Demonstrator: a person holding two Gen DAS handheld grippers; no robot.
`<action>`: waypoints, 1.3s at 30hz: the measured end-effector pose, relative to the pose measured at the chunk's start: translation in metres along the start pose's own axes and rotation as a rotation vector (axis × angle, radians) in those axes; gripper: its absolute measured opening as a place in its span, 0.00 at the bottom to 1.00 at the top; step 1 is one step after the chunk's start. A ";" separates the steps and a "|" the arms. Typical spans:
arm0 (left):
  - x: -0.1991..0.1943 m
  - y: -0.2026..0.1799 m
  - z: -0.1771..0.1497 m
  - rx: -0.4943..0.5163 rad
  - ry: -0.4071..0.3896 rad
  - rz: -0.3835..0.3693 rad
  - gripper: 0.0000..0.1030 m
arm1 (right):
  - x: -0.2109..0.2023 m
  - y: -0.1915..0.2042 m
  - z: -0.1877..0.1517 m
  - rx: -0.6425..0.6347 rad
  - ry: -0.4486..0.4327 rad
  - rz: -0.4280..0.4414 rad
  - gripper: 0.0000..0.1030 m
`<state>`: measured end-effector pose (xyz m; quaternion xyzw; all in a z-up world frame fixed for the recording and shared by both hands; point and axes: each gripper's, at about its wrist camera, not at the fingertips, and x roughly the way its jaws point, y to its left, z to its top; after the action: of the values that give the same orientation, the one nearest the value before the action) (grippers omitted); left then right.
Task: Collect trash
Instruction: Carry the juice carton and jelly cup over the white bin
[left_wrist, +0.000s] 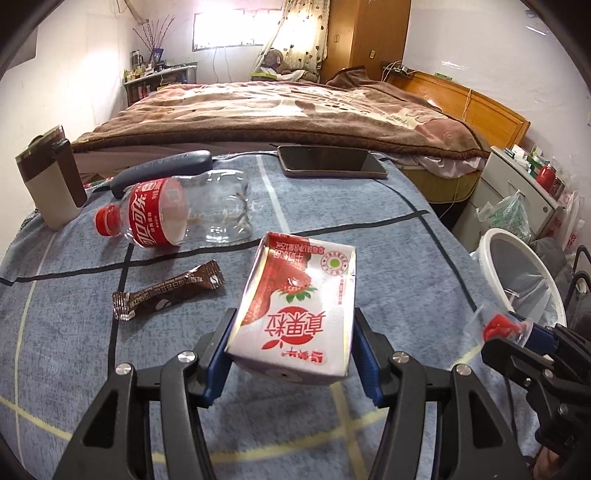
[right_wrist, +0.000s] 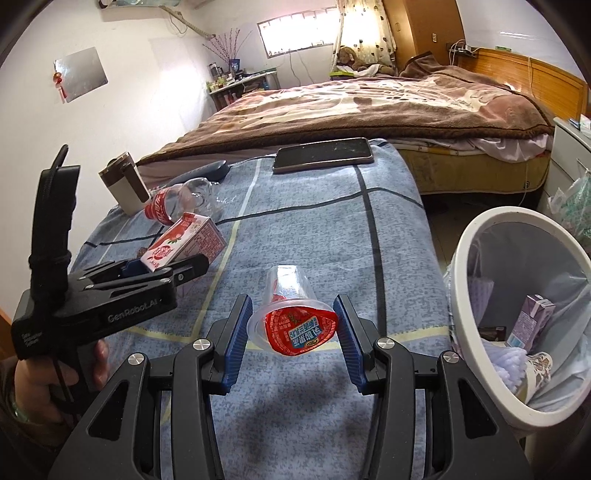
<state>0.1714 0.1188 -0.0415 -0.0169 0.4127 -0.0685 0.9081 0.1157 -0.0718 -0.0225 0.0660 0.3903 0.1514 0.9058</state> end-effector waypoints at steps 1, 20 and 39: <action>-0.003 -0.002 -0.001 0.003 -0.002 -0.003 0.58 | -0.002 -0.001 0.000 0.002 -0.002 -0.001 0.46; -0.049 -0.063 0.004 0.080 -0.088 -0.061 0.58 | -0.051 -0.041 -0.001 0.067 -0.095 -0.050 0.46; -0.055 -0.160 0.006 0.210 -0.104 -0.174 0.58 | -0.097 -0.114 -0.009 0.172 -0.165 -0.160 0.46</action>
<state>0.1228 -0.0325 0.0174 0.0388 0.3527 -0.1888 0.9157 0.0715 -0.2111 0.0110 0.1243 0.3299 0.0388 0.9350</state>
